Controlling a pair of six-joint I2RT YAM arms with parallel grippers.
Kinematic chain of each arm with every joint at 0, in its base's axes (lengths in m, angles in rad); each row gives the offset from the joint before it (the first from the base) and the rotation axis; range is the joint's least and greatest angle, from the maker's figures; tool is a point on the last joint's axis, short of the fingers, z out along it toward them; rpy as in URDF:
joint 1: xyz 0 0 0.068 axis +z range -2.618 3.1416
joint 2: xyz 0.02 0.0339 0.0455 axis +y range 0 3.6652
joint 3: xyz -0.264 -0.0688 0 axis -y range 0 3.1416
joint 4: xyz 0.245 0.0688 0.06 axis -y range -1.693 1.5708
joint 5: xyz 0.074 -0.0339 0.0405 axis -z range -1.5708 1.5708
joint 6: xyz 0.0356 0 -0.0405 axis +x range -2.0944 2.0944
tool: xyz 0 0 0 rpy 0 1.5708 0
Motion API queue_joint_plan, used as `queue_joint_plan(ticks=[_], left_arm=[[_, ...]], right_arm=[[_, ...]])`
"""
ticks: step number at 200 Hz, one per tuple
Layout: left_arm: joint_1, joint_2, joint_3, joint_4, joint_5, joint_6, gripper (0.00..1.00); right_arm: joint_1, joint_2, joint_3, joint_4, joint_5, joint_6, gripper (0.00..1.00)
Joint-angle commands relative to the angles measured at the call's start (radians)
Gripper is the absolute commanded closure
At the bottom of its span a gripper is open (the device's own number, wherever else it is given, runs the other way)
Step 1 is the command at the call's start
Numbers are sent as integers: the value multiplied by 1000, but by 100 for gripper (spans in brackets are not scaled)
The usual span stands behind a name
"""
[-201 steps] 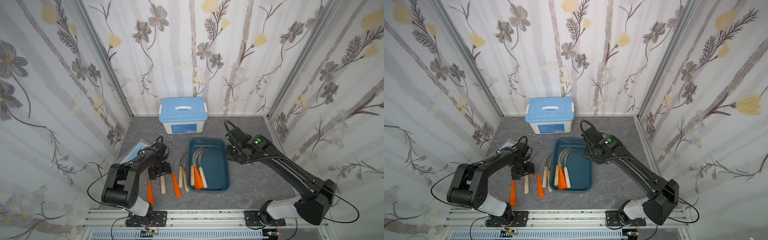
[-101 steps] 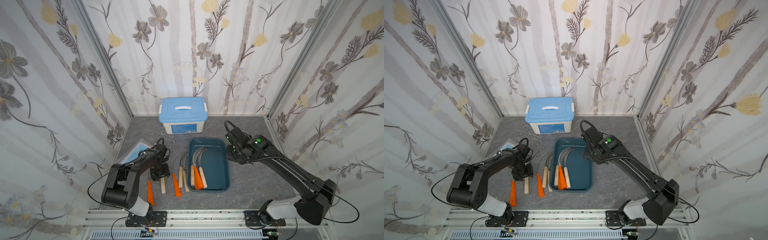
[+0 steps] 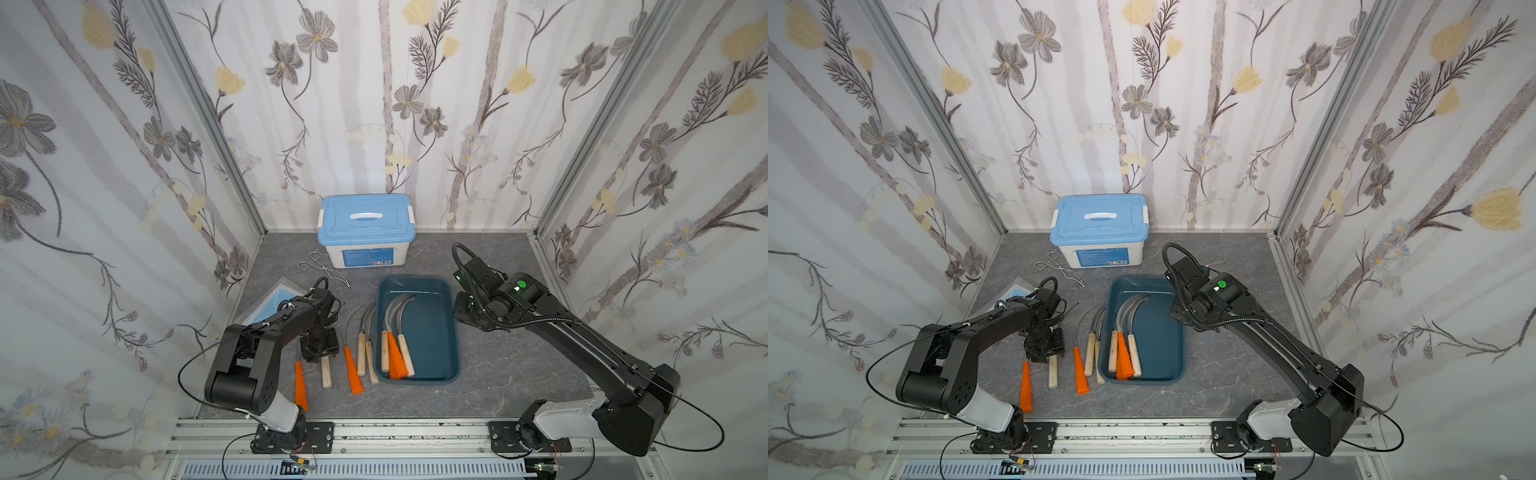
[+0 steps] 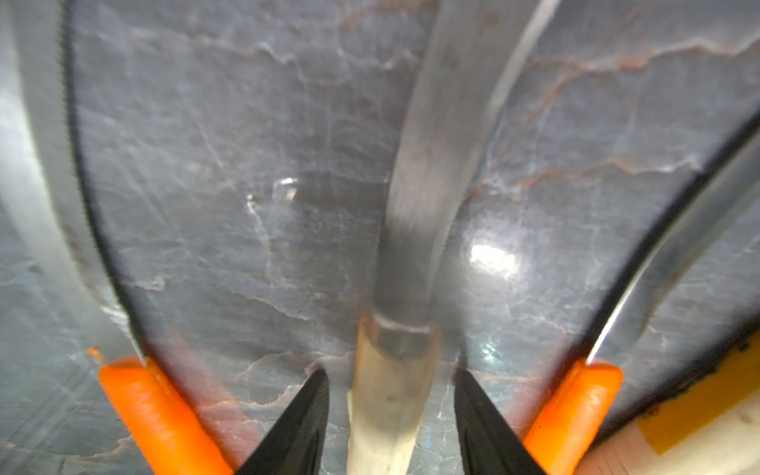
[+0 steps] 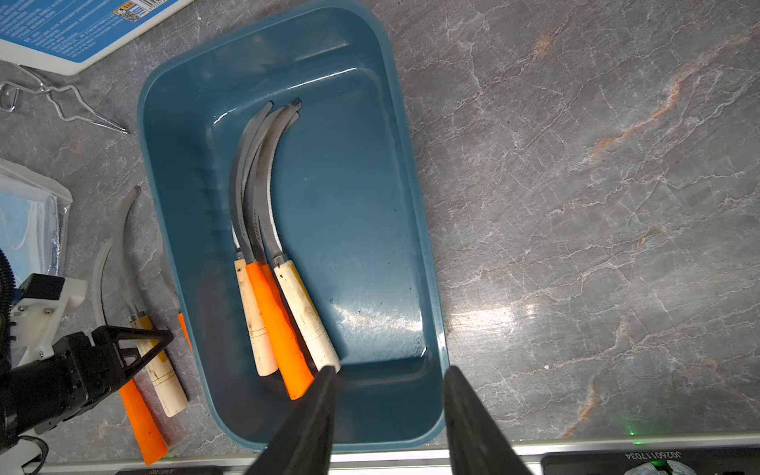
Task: Put small sickles into storage boxes
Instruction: Pick up the sickle at the center of the board.
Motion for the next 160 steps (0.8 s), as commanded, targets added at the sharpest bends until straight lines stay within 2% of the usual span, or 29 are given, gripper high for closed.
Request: queue_joint_plan(ticks=[1,24,119,160], left_arm=[[-1,-2,-3,-10,2,-7,54],[-1,-6,4,-20,-10,-9,61],[0,-14,31,-48,-15,-6,99],[0,-33,59,-83,-9,-9,100]], right_arm=[[1,-3,0,19,24,15,55],[2,-4,1,16,25,15,55],[1,-15,-15,16,28,18,55],[3,-9,-14,24,23,15,55]])
